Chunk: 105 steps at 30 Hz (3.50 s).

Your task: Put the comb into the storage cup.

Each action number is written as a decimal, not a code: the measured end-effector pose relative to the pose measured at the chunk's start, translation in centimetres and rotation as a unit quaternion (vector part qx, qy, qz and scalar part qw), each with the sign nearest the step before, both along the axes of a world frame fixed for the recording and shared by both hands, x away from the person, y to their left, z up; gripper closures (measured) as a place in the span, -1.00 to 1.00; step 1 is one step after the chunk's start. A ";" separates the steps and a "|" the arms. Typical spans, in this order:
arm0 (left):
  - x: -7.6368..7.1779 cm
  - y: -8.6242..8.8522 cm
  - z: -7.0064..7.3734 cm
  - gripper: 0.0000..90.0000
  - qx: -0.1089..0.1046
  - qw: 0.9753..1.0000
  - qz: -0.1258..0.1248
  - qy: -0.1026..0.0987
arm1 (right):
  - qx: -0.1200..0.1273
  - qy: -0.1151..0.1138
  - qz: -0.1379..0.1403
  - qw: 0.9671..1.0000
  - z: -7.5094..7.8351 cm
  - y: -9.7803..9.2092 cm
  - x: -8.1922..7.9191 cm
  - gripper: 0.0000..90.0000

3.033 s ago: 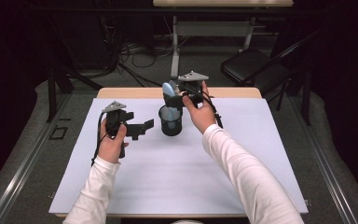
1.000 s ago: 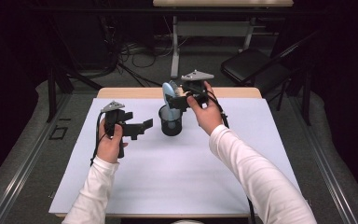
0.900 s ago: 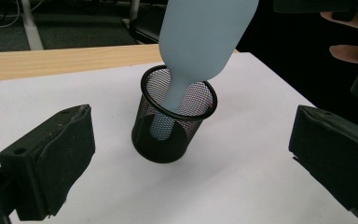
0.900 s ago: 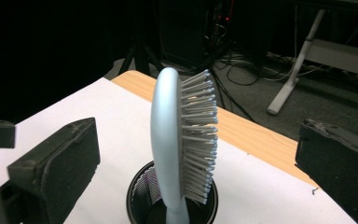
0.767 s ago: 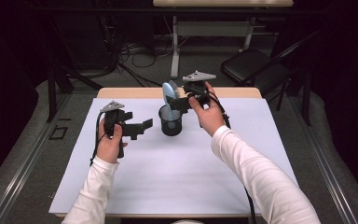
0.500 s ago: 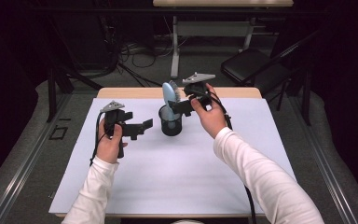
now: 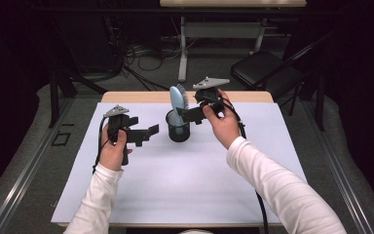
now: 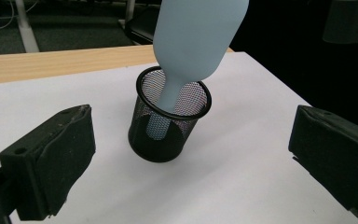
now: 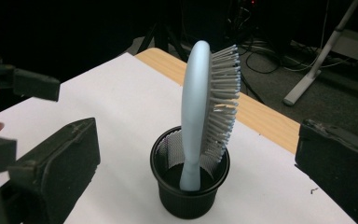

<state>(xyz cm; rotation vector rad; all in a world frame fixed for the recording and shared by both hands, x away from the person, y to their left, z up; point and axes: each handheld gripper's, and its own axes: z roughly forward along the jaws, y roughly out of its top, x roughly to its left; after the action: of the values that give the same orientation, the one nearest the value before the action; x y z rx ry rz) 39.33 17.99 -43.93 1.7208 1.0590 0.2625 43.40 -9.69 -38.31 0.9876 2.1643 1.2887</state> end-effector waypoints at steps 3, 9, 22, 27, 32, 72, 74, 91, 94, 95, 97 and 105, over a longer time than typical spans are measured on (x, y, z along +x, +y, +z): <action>-0.1 0.0 0.1 -0.98 0.001 1.000 -0.001 -0.002 | -0.003 0.003 0.002 1.000 0.0 -0.3 -0.4 -1.00; -0.2 0.2 0.2 -0.97 0.015 1.000 0.003 -0.005 | -0.010 0.012 0.012 1.000 -0.1 -1.0 -1.2 -1.00; -0.6 0.7 1.0 -0.93 0.015 1.000 -0.010 -0.017 | 0.012 0.012 0.015 1.000 0.0 -2.5 -2.3 -1.00; -0.8 0.6 1.4 -0.92 0.021 0.999 -0.017 -0.020 | 0.022 0.017 0.023 0.999 -0.2 -2.9 -2.6 -0.99; -0.7 0.6 1.5 -0.92 0.027 0.999 -0.018 -0.019 | 0.022 0.017 0.035 0.999 -0.2 -3.2 -3.1 -0.99; -1.0 -0.1 1.9 -0.94 0.026 0.999 -0.038 -0.006 | 0.035 0.041 0.032 0.998 -1.8 -5.9 -4.6 -0.98; -1.0 -0.1 1.9 -0.94 0.028 0.999 -0.041 -0.007 | 0.037 0.043 0.029 0.998 -1.8 -6.1 -4.7 -0.98; -1.1 -1.7 2.3 -0.94 0.040 0.998 -0.057 -0.007 | 0.033 0.053 0.020 0.998 -2.0 -8.1 -5.4 -0.95; -1.1 -1.6 2.2 -0.94 0.044 0.997 -0.056 -0.004 | 0.035 0.053 0.017 0.998 -1.8 -8.7 -5.8 -0.95; -1.1 -1.5 2.2 -0.94 0.043 0.997 -0.057 -0.002 | 0.035 0.053 0.015 0.998 -1.8 -8.9 -5.9 -0.95; -1.1 -1.3 2.3 -0.94 0.040 0.998 -0.057 -0.003 | 0.033 0.051 0.012 0.998 -1.8 -9.2 -6.1 -0.95; -1.5 -1.0 2.5 -0.94 0.066 0.996 -0.056 -0.011 | 0.041 0.052 -0.005 0.998 -2.1 -10.8 -6.6 -0.94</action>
<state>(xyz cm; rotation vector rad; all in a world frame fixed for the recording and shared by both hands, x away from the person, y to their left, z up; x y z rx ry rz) 37.80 17.03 -41.45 1.8850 0.9435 0.2837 36.81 -20.48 -40.39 1.1199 2.1955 1.3587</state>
